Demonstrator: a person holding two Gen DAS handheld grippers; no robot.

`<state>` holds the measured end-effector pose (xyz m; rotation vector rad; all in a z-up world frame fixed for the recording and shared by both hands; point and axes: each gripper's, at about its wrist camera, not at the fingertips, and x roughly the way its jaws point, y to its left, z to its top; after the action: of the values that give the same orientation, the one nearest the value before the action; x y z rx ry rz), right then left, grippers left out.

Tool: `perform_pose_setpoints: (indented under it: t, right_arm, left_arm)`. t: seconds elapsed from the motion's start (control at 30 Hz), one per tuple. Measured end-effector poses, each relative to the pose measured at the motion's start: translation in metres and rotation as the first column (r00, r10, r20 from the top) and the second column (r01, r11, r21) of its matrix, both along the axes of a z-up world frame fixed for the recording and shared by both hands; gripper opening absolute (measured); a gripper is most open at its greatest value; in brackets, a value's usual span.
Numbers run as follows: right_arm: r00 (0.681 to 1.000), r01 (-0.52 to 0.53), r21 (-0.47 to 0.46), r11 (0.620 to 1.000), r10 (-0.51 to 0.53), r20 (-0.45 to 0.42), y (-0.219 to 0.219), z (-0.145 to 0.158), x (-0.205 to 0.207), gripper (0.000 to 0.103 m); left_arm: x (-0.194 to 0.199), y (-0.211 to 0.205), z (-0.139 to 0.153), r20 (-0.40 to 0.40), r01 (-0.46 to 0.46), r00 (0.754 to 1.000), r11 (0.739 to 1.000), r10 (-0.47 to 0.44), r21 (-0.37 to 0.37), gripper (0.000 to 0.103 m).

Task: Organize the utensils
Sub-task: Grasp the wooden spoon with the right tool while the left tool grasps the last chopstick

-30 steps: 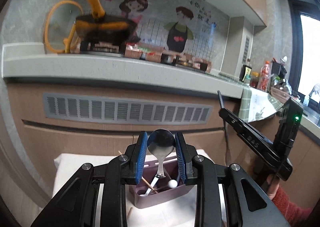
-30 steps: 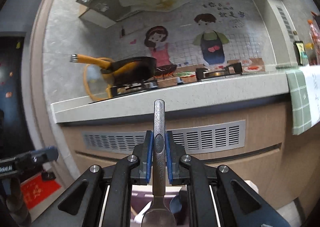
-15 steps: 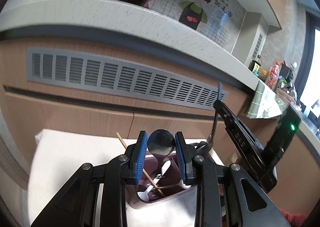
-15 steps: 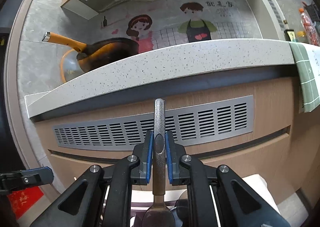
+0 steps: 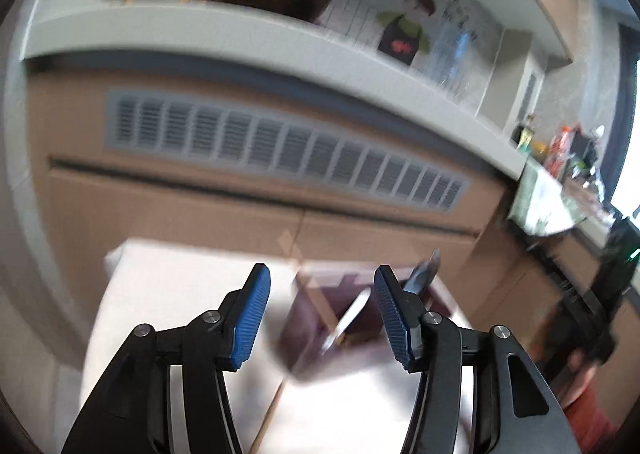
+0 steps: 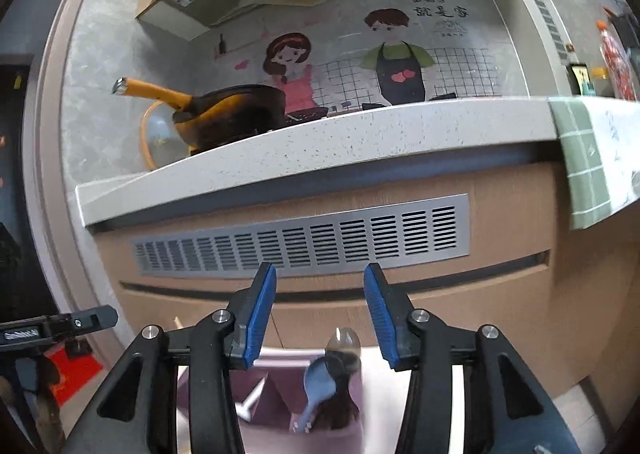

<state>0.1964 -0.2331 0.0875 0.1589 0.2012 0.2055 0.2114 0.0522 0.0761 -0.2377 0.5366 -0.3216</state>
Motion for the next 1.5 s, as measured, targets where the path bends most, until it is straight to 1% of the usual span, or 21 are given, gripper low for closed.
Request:
perform_pose_setpoints:
  t: [0.07,0.13,0.17,0.2,0.27,0.33,0.4,0.47,0.53,0.6,0.67,0.73,0.8,0.9,0.93,1.07,1.1,1.17,1.23,1.37,1.5]
  right_arm:
    - [0.999,-0.011,-0.040,0.999,0.009,-0.031,0.000,0.000,-0.014,0.043]
    - [0.996,-0.032,-0.097,0.995,0.023,-0.086,0.001,-0.005,-0.028,0.043]
    - [0.992,-0.043,-0.129,0.991,0.027,-0.121,0.001,-0.010,-0.034,0.043]
    - [0.988,-0.052,-0.155,0.986,0.029,-0.150,0.002,-0.014,-0.038,0.043]
    - [0.965,-0.086,-0.248,0.965,0.019,-0.261,0.004,-0.035,-0.049,0.044]
    - [0.939,-0.083,-0.312,0.947,-0.030,-0.342,0.003,-0.056,-0.055,0.043]
    - [0.897,-0.081,-0.383,0.920,-0.101,-0.430,-0.001,-0.084,-0.063,0.043]
    - [0.857,-0.142,-0.379,0.914,-0.078,-0.509,-0.007,-0.106,-0.071,0.042]
    - [0.824,-0.201,-0.308,0.930,-0.010,-0.567,-0.014,-0.122,-0.074,0.032]
    - [0.789,-0.199,-0.258,0.945,-0.001,-0.614,-0.021,-0.139,-0.073,0.029]
    - [0.777,-0.176,-0.256,0.950,-0.026,-0.629,-0.025,-0.149,-0.068,0.029]
    - [0.765,-0.167,-0.266,0.950,-0.045,-0.642,-0.026,-0.157,-0.064,0.029]
    - [0.750,-0.173,-0.280,0.944,-0.058,-0.658,-0.024,-0.162,-0.059,0.029]
    - [0.755,-0.176,-0.307,0.935,-0.072,-0.651,-0.018,-0.161,-0.058,0.028]
    - [0.758,-0.178,-0.316,0.932,-0.075,-0.648,-0.015,-0.160,-0.057,0.026]
    - [0.762,-0.192,-0.329,0.925,-0.072,-0.644,-0.006,-0.160,-0.058,0.015]
    - [0.763,-0.199,-0.333,0.922,-0.068,-0.643,-0.001,-0.160,-0.057,0.010]
    - [0.764,-0.217,-0.322,0.921,-0.045,-0.644,0.006,-0.159,-0.056,0.010]
    - [0.759,-0.250,-0.269,0.930,0.016,-0.650,0.014,-0.155,-0.057,0.010]
    - [0.768,-0.292,-0.209,0.933,0.098,-0.633,0.033,-0.145,-0.060,0.010]
    - [0.760,-0.332,-0.164,0.929,0.160,-0.630,0.050,-0.139,-0.060,0.010]
  left_arm:
    - [-0.011,0.004,-0.026,-0.077,-0.016,0.997,0.999,0.019,0.035,0.055]
    - [-0.020,0.006,-0.052,-0.157,-0.012,0.987,0.999,0.020,0.048,0.055]
    - [-0.026,0.008,-0.071,-0.215,-0.009,0.976,0.999,0.019,0.048,0.055]
    - [-0.030,0.008,-0.083,-0.251,-0.007,0.968,0.999,0.019,0.049,0.055]
    - [-0.038,0.009,-0.108,-0.316,-0.018,0.948,0.998,0.034,0.056,0.055]
    - [-0.043,0.009,-0.123,-0.346,-0.032,0.937,0.997,0.055,0.072,0.055]
    - [-0.047,0.007,-0.132,-0.362,-0.041,0.930,0.995,0.071,0.091,0.055]
    - [-0.050,0.005,-0.139,-0.381,-0.045,0.921,0.994,0.079,0.099,0.055]
    - [-0.052,0.001,-0.139,-0.384,-0.041,0.920,0.994,0.077,0.101,0.055]
    - [-0.055,-0.006,-0.139,-0.401,-0.014,0.915,0.996,0.046,0.083,0.055]
    - [-0.059,-0.015,-0.141,-0.426,0.036,0.905,0.998,-0.009,0.055,0.055]
    - [-0.062,-0.026,-0.140,-0.437,0.077,0.898,0.996,-0.047,0.052,0.055]
    - [-0.065,-0.036,-0.139,-0.434,0.094,0.899,0.993,-0.057,0.064,0.055]
    - [-0.063,-0.043,-0.134,-0.401,0.067,0.916,0.991,-0.017,0.112,0.055]
    - [-0.061,-0.042,-0.133,-0.394,0.047,0.919,0.991,0.006,0.124,0.055]
    - [-0.051,-0.036,-0.129,-0.395,0.001,0.917,0.991,0.052,0.133,0.054]
    - [-0.049,-0.036,-0.129,-0.392,-0.007,0.918,0.990,0.061,0.140,0.054]
    - [-0.046,-0.029,-0.128,-0.383,-0.017,0.921,0.988,0.076,0.154,0.053]
    - [-0.042,-0.030,-0.129,-0.369,-0.028,0.925,0.983,0.093,0.179,0.051]
    - [-0.033,-0.035,-0.132,-0.336,-0.035,0.934,0.967,0.122,0.253,0.035]
    - [-0.028,-0.038,-0.138,-0.331,-0.026,0.936,0.962,0.119,0.273,0.025]
